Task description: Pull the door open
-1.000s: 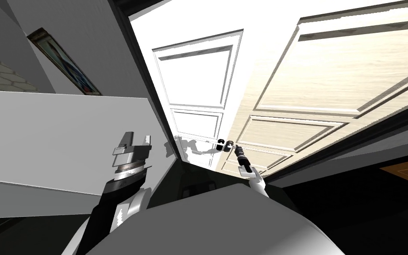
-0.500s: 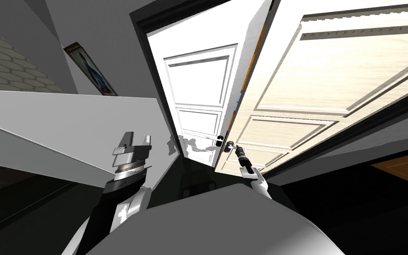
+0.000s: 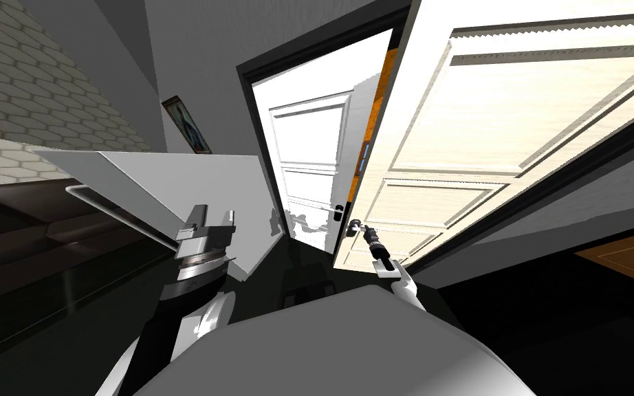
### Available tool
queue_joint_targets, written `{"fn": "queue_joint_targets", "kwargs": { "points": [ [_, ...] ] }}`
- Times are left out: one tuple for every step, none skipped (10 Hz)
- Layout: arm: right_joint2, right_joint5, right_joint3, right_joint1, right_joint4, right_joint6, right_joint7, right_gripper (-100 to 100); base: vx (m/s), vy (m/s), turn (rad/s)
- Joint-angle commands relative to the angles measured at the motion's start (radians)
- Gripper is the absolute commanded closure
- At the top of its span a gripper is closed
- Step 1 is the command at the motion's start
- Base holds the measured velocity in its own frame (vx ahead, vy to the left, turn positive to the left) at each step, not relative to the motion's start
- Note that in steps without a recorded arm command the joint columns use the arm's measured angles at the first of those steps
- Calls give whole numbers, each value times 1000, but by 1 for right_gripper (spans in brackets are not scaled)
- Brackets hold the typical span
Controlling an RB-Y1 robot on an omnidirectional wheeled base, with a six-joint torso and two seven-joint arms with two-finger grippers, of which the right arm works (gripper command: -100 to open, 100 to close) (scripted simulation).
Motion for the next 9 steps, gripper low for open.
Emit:
{"fn": "queue_joint_targets", "kwargs": {
  "points": [
    [0, 0, 0, 0, 0, 0, 0, 100, -105, -19, 38],
    [-10, 3, 16, 14, -4, -15, -16, 100, -129, -7, 90],
    [-16, 5, 23, 21, -8, -21, -25, 100, -200, -36, 125],
    [-24, 6, 31, 29, -12, -29, -34, 100, -209, -36, 117],
    [-32, 8, 39, 38, -16, -38, -45, 100, -219, -36, 141],
    [-44, 11, 53, 52, -23, -51, -62, 100, -251, -62, 130],
    [-52, 13, 62, 61, -27, -60, -72, 100, -253, -76, 143],
    [-64, 15, 74, 73, -33, -73, -88, 100, -252, -111, 162],
    [-70, 17, 81, 80, -37, -80, -96, 100, -233, -90, 139]
  ]
}}
